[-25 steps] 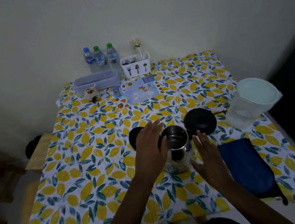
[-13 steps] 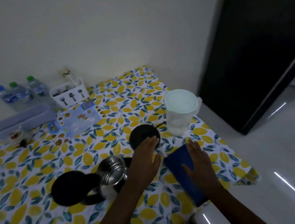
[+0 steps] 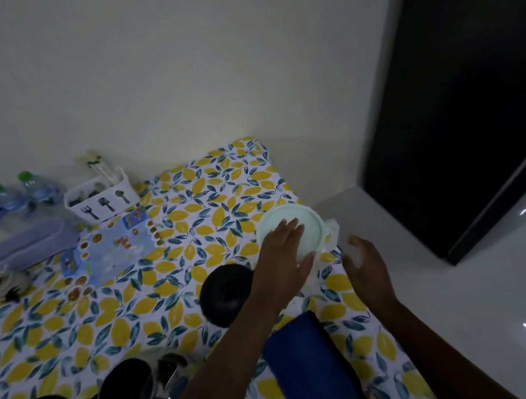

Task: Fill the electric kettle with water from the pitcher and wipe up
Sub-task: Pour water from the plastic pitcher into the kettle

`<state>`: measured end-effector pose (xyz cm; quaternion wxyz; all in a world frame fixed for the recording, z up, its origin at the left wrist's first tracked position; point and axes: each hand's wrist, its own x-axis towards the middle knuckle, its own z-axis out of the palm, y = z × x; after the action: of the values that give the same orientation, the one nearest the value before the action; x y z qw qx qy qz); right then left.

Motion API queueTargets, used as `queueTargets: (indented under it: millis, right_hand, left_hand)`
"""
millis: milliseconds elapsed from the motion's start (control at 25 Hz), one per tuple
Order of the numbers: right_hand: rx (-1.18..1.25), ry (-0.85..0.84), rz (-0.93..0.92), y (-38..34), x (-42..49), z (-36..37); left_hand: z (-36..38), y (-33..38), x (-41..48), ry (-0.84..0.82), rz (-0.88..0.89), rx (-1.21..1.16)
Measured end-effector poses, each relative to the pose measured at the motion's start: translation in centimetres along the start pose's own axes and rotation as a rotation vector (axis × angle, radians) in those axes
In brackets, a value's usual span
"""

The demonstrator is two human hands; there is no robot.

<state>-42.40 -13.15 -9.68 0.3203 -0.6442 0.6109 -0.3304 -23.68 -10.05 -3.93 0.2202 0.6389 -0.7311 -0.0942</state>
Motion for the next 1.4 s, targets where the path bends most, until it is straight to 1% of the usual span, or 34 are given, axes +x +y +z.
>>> queueTargets:
  millis: [80, 120, 200, 320, 440, 520, 560, 640, 760, 840, 920, 1080, 1160, 1240, 1400]
  right_hand:
    - [0.055, -0.016, 0.035, -0.2, 2.9, 0.1]
    - [0.081, -0.025, 0.041, -0.5, 4.2, 0.3]
    - [0.123, -0.082, 0.047, -1.2, 6.7, 0.8]
    - [0.152, -0.293, 0.101, -1.5, 9.2, 2.0]
    - [0.178, -0.370, 0.233, -0.5, 10.6, 3.0]
    - [0.137, -0.430, 0.324, -0.1, 11.3, 3.1]
    - [0.142, -0.444, 0.338, 0.0, 11.4, 3.0]
    - [0.217, -0.416, 0.346, -0.1, 10.8, 2.8]
    - [0.409, -0.297, 0.399, -0.5, 8.3, 2.6]
    - [0.477, -0.242, 0.338, -1.0, 6.3, 2.8]
    - [0.470, -0.231, 0.238, -1.6, 4.7, 2.9]
    - [0.442, -0.297, 0.156, -3.9, 2.0, 3.0]
    - [0.425, -0.318, 0.131, -5.7, 0.6, 3.3]
    - [0.397, -0.346, 0.102, -7.9, -1.1, 4.2]
    - [0.356, -0.416, 0.002, -11.8, -4.0, 5.6]
  left_hand:
    - [0.8, -0.3, 1.5, -0.134, -0.079, 0.066]
    - [1.3, -0.5, 1.7, -0.191, -0.098, 0.140]
    - [2.2, -0.8, 1.7, -0.252, -0.096, 0.287]
    - [2.9, -0.9, 1.6, -0.224, -0.100, 0.317]
    - [2.9, -0.9, 1.6, -0.192, -0.096, 0.299]
    - [2.8, -0.9, 1.3, -0.186, -0.080, 0.296]
    - [2.7, -0.8, 1.3, -0.186, -0.072, 0.294]
    - [2.5, -0.7, 1.1, -0.198, -0.058, 0.298]
    - [2.0, -0.8, 0.5, -0.244, -0.040, 0.309]
    - [1.1, -1.1, -0.5, -0.262, -0.038, 0.298]
    - [0.0, -1.2, -2.3, -0.238, -0.048, 0.229]
    - [-2.1, -0.2, -7.4, -0.103, -0.131, 0.160]
    - [-3.4, 0.2, -9.6, -0.032, -0.179, 0.168]
    - [-5.3, -0.1, -11.9, 0.011, -0.183, 0.213]
    - [-8.5, -1.4, -15.9, -0.066, -0.256, 0.223]
